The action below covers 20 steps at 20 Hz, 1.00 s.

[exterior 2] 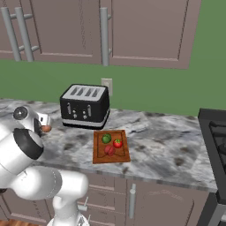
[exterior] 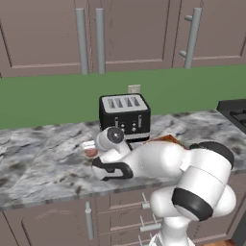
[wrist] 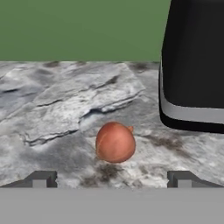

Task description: Place the avocado, onion, tomato, and bell pepper on the cutting board.

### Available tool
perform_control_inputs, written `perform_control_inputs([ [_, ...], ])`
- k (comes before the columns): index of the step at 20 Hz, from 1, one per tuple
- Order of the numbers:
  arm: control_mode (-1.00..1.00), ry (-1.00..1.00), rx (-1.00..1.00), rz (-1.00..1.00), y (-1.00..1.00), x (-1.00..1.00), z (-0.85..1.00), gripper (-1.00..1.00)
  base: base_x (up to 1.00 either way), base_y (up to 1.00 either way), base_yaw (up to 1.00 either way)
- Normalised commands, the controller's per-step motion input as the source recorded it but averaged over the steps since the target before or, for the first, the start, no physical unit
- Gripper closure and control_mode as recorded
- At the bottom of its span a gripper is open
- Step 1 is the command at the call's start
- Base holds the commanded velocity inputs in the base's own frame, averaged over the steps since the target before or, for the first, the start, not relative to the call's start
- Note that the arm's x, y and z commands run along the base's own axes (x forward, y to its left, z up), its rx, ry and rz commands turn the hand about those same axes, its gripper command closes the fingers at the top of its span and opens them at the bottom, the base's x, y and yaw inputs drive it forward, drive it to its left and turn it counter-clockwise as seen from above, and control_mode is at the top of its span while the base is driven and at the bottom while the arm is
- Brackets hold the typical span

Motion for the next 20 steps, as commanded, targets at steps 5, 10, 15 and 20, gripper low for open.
perform_control_inputs([
  [5, -1.0, 0.05, -0.02, 0.0, 0.19, 0.3, 0.21, -1.0, 0.0, 0.0, 0.0],
  [10, -1.0, 0.06, 0.0, 0.0, 0.05, 0.16, 0.02, -1.0, 0.0, 0.0, 0.0],
  [15, -1.0, 0.0, 0.0, 0.0, 0.0, -0.03, 0.0, -1.0, 0.0, 0.0, 0.0],
  [20, -1.0, 0.04, 0.0, 0.0, 0.0, 0.0, 0.0, -1.0, 0.0, 0.0, 0.0],
])
